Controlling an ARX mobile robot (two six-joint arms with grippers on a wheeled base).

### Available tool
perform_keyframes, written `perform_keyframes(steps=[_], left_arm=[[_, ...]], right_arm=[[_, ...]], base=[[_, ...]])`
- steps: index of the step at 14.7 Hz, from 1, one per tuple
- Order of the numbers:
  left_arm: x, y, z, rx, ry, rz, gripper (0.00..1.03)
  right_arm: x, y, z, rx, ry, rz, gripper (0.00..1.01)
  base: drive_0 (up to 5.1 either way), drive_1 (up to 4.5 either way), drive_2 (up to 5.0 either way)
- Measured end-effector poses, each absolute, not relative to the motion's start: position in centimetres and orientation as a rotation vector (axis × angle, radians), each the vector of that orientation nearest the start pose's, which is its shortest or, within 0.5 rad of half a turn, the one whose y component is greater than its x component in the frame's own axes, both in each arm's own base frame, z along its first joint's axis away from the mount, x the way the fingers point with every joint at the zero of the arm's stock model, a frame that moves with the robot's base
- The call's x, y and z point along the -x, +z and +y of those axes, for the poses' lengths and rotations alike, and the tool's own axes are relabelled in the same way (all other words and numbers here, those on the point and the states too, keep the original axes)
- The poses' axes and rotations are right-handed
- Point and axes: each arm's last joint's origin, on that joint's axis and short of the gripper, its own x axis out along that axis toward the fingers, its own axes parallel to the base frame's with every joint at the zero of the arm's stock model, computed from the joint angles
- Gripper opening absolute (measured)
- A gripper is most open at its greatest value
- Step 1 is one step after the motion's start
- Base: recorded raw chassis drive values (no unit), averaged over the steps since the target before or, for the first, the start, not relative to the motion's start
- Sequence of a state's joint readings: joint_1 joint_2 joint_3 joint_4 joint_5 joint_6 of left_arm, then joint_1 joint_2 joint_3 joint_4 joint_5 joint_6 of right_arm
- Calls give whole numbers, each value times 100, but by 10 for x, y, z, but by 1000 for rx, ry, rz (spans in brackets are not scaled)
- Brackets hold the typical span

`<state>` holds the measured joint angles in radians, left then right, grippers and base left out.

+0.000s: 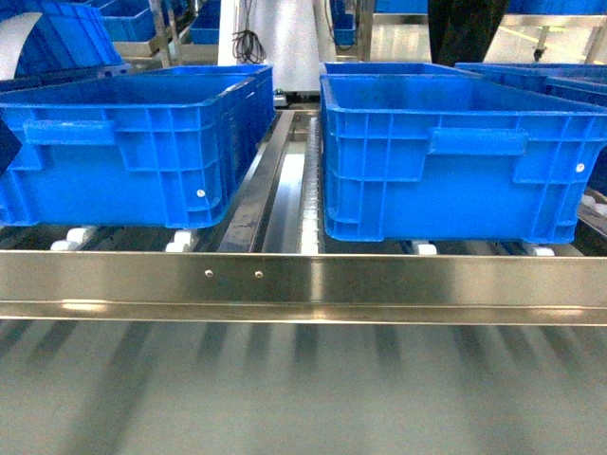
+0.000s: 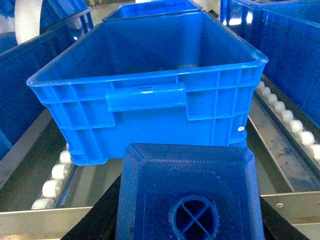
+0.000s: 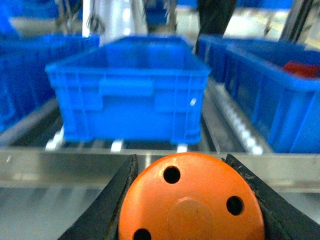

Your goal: Sort blue parts and orange caps into right shelf containers

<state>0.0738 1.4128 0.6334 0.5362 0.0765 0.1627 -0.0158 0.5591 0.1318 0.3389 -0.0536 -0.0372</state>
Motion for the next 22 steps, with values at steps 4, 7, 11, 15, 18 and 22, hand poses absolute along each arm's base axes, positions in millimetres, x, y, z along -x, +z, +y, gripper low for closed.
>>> perform_keyframes(steps=[4,7,11,15,18,22], left_arm=[[-288,211,19,-143,-22,242,44],[-288,211,19,-144,-22,242,44],[-288,211,19,-143,-22,242,44],[-288,211,19,-143,-21,242,44],[-297,217,17,-162,79,199,44],[-395,247,6,-152,-87,148,44]], right_arm=[[-192,204,-4,99,100,118,44],[-285,231,4,66,101,104,44],[-397,241,19,52,48,126,51],[-392,248,22,37,57,-17,99],[-308,236,10,29,129,-39,98],[-182,157,-21,-20,69,263,98]], base=[[0,0,0],[0,0,0],[0,0,0],[0,0,0],[0,0,0],[0,0,0]])
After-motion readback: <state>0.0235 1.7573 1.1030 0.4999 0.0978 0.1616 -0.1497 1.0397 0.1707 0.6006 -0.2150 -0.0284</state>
